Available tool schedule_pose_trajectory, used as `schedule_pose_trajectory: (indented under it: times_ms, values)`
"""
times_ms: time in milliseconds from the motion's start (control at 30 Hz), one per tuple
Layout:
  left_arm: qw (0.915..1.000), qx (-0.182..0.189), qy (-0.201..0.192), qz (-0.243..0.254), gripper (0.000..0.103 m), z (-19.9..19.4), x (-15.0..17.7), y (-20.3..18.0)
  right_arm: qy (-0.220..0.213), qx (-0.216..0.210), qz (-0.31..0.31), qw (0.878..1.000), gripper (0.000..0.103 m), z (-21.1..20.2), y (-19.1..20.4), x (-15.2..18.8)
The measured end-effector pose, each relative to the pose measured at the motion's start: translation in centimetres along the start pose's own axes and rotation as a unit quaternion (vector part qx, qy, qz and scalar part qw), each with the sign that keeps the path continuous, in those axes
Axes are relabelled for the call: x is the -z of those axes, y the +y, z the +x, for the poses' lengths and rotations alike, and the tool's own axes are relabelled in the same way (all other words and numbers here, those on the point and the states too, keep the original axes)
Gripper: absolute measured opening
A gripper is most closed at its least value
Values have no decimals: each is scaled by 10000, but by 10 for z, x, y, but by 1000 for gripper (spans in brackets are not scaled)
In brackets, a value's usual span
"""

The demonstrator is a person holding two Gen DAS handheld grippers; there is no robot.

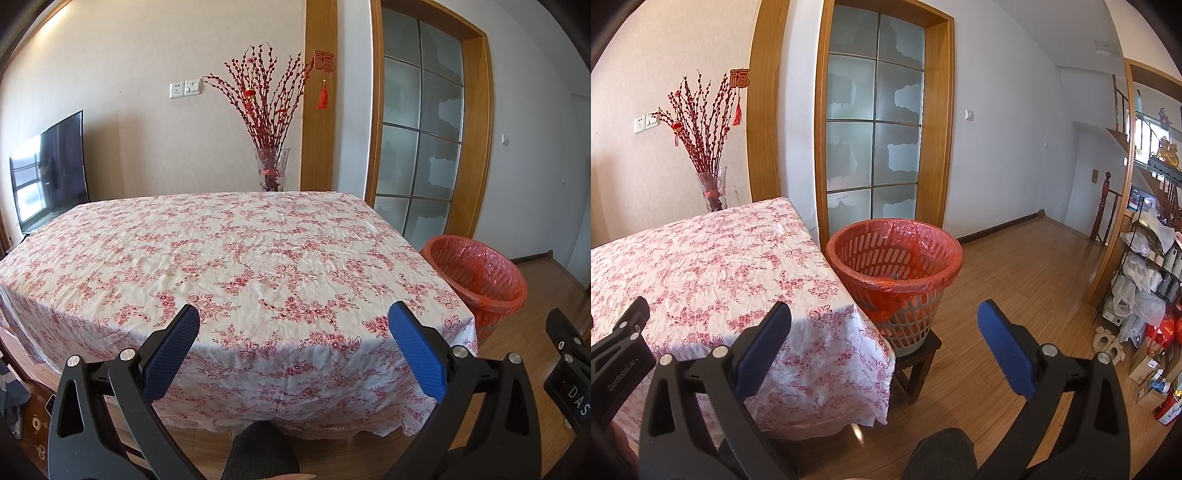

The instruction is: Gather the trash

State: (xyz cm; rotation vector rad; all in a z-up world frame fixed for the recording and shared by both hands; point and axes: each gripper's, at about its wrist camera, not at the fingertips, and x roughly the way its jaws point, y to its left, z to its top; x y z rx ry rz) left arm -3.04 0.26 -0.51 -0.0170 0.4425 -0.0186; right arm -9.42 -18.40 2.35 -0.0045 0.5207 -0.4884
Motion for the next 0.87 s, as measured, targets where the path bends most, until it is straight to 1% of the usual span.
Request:
schedule_pose_trajectory:
  times_ms: [300, 867]
  values:
    - [10000, -4, 48, 17, 100, 5, -1, 5, 37, -18, 8, 10000, 99, 2, 3, 7]
    - [10000, -7, 87, 44, 100, 5, -4, 6, 44, -25, 6, 10000, 99, 4, 1, 5]
